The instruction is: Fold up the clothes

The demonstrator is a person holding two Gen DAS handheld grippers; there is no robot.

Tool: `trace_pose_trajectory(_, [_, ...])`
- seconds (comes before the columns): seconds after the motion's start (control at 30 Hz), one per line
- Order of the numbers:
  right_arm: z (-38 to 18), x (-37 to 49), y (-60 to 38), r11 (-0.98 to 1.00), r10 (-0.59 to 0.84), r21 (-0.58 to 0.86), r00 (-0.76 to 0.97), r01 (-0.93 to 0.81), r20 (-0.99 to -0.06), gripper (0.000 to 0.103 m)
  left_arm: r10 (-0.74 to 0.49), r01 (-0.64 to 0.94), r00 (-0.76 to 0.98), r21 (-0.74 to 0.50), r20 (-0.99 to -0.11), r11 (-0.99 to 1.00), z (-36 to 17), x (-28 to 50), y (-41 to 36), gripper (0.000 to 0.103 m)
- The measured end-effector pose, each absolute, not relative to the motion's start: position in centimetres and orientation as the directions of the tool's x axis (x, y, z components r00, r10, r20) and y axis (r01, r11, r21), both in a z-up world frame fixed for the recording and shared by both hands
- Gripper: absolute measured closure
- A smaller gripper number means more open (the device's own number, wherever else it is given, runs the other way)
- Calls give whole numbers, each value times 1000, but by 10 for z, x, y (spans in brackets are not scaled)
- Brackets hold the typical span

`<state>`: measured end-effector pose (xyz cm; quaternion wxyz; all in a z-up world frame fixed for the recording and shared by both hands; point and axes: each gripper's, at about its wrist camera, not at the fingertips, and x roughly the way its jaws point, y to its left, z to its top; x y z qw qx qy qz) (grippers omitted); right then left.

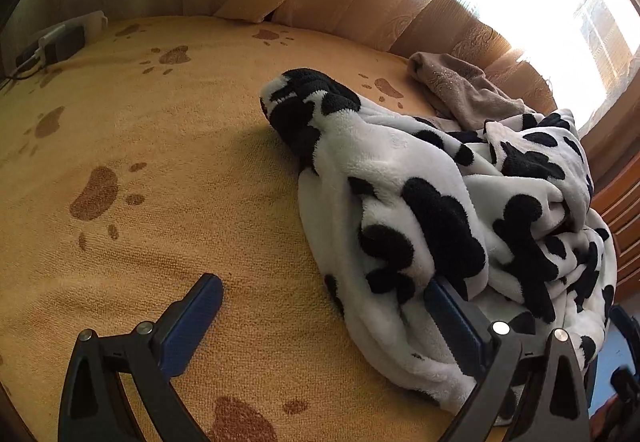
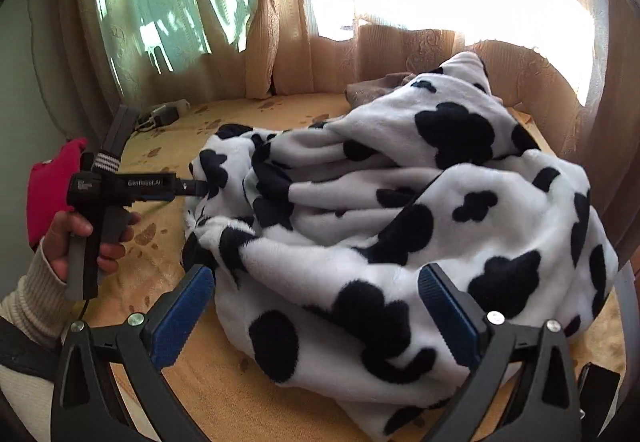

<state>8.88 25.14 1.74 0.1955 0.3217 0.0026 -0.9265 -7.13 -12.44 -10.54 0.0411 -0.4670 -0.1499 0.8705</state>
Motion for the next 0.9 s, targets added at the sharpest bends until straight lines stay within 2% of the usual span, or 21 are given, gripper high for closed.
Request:
trace_pose_trajectory(0.1, [49,62,260,-960,-270,78,-814,270,-514,0,194,58,-569,-274,-799,-960,-106,-71,-122,1])
trace_pose_trajectory(0.13, [53,47,256,-971,-220,35,-831,235,-512,0,175,58,-575,-254,-799,-966,-105,-69,-121,1])
trace_pose_trajectory(0.23, [50,2,239,-976,-94,-111,-828,185,-552,0,100,67,-597,-173,-796,-983,-102,-65,-116,1])
trace_pose_trajectory(0.4, [19,-40,227,-960,-64,-171,-768,222,-638,0,-38,87,-617,-20,-786,-996,-103,-60,-107,1])
trace_pose_trajectory(0.63, [-15,-69,230,-966,14,-192,-710,171,-704,0,-26,106,-598,-48,-801,-993,-110,-62,-111,1])
trace_pose_trajectory(0.9, [-24,-83,240,-975,-50,-106,-654,197,-755,0,-6,106,-600,-72,-800,-992,-116,-66,-110,0])
